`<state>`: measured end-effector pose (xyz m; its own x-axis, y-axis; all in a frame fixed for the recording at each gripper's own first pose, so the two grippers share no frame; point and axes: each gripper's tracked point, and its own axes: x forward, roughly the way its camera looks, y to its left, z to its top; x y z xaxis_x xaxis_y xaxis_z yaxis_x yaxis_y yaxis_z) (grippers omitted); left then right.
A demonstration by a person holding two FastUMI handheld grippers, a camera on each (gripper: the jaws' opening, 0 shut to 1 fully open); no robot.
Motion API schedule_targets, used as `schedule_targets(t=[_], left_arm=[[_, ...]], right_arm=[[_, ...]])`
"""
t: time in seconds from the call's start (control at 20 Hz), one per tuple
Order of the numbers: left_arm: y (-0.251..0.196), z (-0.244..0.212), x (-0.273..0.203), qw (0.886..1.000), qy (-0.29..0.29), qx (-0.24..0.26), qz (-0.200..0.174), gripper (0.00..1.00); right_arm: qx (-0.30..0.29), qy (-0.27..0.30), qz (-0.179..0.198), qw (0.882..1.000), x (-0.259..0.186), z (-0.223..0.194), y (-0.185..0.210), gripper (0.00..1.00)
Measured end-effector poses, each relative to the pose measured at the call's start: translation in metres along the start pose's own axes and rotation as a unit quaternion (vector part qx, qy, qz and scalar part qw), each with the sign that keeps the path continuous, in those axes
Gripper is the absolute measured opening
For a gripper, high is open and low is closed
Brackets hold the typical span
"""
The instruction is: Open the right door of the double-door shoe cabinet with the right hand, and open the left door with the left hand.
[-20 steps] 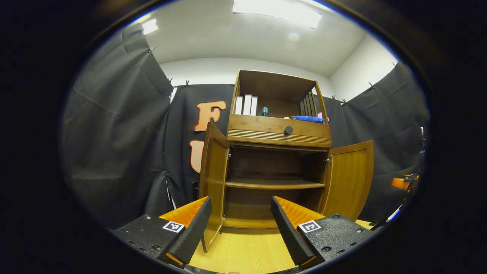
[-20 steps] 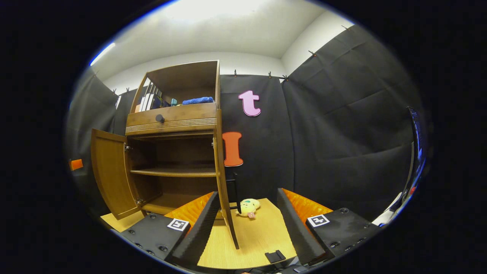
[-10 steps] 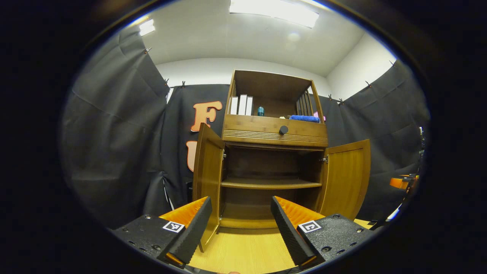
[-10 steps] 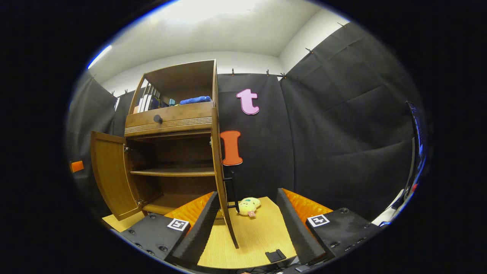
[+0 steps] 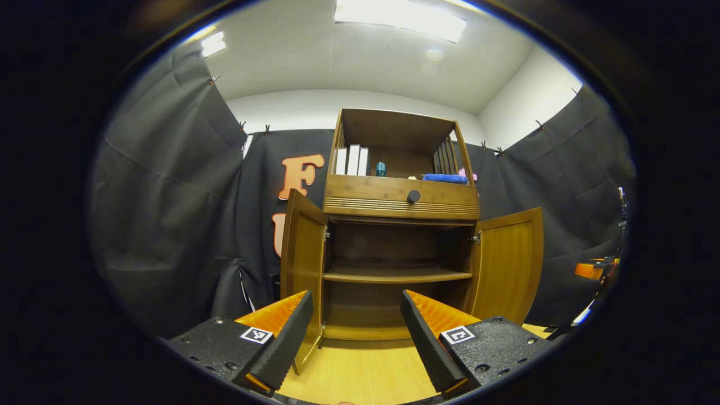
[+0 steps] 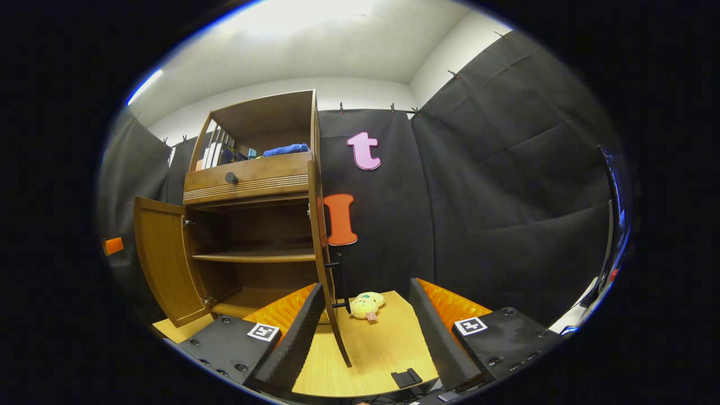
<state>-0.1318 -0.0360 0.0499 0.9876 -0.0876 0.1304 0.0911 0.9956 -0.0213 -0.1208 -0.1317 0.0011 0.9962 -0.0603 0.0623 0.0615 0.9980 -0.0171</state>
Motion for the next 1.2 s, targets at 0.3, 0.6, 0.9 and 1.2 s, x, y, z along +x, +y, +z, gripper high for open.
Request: schedule_targets(t=[0.3,0.6,0.9,1.2], left_arm=[[-0.001,0.007,-0.006,1.0,-0.008,0.005,-0.002,0.9],[0.001,0.016,-0.013,1.0,-0.023,0.008,-0.001,0.94],[-0.014,0.01,0.0,0.999,-0.012,-0.008,-0.041,0.91],[-0.008,-0.004,0.018,0.999,0.003,-0.009,-0.052,0.94]], right_arm=[[-0.003,0.005,0.01,1.0,-0.004,-0.002,0.009,1.0],[-0.004,0.004,0.012,1.0,-0.005,-0.001,0.015,1.0],[-0.003,-0.005,0.01,1.0,0.0,0.004,0.028,0.98],[-0.006,0.0,0.011,1.0,0.009,-0.002,0.039,0.98]])
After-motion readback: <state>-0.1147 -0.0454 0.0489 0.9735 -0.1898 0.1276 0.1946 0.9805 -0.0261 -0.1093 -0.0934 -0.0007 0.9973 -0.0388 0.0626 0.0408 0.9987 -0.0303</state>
